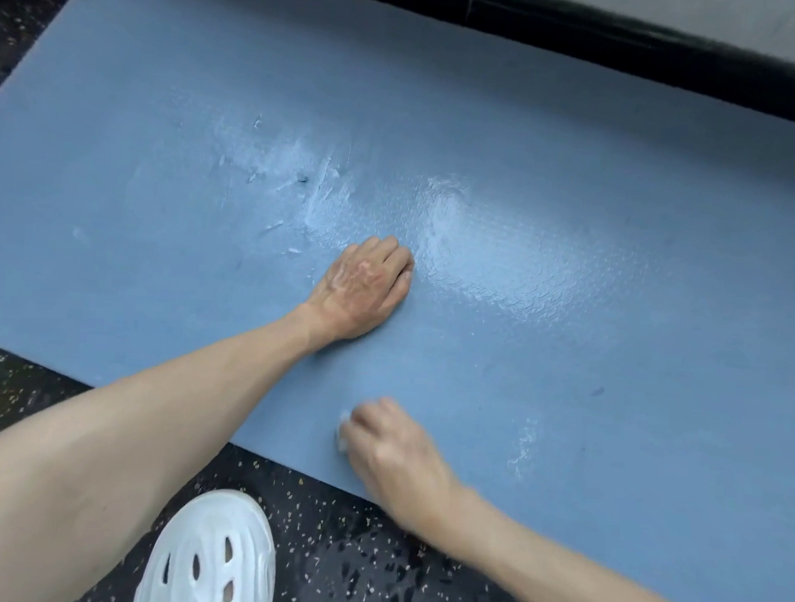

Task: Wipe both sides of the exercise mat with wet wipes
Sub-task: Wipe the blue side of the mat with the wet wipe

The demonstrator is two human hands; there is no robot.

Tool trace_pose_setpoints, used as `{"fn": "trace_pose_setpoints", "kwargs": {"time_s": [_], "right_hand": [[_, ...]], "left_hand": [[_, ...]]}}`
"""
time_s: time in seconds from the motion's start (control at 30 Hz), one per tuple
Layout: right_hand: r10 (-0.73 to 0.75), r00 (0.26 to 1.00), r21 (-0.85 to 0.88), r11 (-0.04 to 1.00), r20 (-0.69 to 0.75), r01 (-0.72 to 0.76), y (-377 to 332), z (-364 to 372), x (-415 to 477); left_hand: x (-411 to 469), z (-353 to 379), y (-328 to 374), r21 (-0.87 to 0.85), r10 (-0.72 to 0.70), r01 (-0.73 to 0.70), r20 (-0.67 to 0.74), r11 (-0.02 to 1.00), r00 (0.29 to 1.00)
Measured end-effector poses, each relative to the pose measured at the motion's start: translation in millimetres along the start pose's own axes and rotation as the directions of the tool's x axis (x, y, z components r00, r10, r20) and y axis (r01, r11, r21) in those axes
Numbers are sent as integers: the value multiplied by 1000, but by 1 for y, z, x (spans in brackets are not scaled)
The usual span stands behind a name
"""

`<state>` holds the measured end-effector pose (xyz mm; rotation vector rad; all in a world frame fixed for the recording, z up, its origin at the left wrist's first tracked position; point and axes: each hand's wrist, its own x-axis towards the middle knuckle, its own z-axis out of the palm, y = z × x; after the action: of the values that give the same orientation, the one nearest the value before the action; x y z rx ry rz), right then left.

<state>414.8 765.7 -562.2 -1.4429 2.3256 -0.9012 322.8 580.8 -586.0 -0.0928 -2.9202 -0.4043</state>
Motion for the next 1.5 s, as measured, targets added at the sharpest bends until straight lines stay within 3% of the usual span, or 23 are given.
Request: {"fn": "trace_pose_setpoints", "kwargs": {"time_s": [0.13, 0.27, 0.33, 0.4, 0.47, 0.57, 0.63, 0.73, 0.87, 0.93, 1.03, 1.1, 1.2, 1.27, 1.33, 1.4, 1.5], "right_hand": [[-91, 986, 87, 993, 137, 80, -8, 8, -55], [-106, 976, 90, 992, 189, 90, 6, -2, -34], [-56, 992, 31, 998, 116, 53, 27, -16, -4], [7, 996, -46, 999, -89, -11, 59, -35, 33], [119, 954, -104, 983, -277, -152, 89, -57, 67], [245, 903, -131, 943, -352, -307, 108, -75, 82], [208, 934, -169, 950, -290, -264, 98, -69, 65], [44, 996, -102, 993, -80, -52, 60, -50, -2], [-132, 972, -14, 990, 193, 138, 26, -34, -79], [-161, 964, -19, 986, 210, 168, 32, -36, -70], [-127, 988, -64, 989, 91, 134, 58, -44, -12], [-2, 996, -99, 995, -88, -6, 84, -57, 36], [179, 937, -148, 962, -298, -231, 112, -80, 85], [212, 921, -161, 948, -328, -275, 110, -81, 86], [104, 966, -184, 972, -235, -150, 91, -69, 56], [-17, 999, -108, 994, -29, 13, 61, -55, 3], [-148, 969, 31, 989, 198, 144, 29, -44, -68]], "left_hand": [[-3, 1, 6, 11, -36, 36, -8, 999, 999], [-2, -1, 5, 1, -40, 40, 0, 999, 999], [-2, -2, 6, 8, -38, 38, -1, 999, 999], [-2, -2, 6, 15, -39, 39, -1, 999, 999], [-2, -2, 6, 18, -40, 40, 3, 999, 999], [-1, -3, 6, 19, -39, 39, 6, 999, 999], [-1, -2, 6, 18, -39, 39, 9, 999, 999], [-1, -2, 6, 22, -39, 39, 6, 999, 999], [-2, -2, 6, 9, -43, 43, -1, 999, 999], [-2, -2, 7, 14, -42, 42, -1, 999, 999], [-2, -2, 7, 15, -43, 43, 6, 999, 999], [-1, -2, 7, 23, -41, 40, 8, 999, 999], [-1, -3, 6, 30, -42, 42, 11, 999, 999], [-2, -2, 6, 34, -40, 40, 8, 999, 999], [-2, -2, 6, 33, -39, 39, 9, 999, 999], [-1, -2, 5, 28, -43, 43, 13, 999, 999], [-2, -1, 5, 10, -46, 46, -1, 999, 999]]}}
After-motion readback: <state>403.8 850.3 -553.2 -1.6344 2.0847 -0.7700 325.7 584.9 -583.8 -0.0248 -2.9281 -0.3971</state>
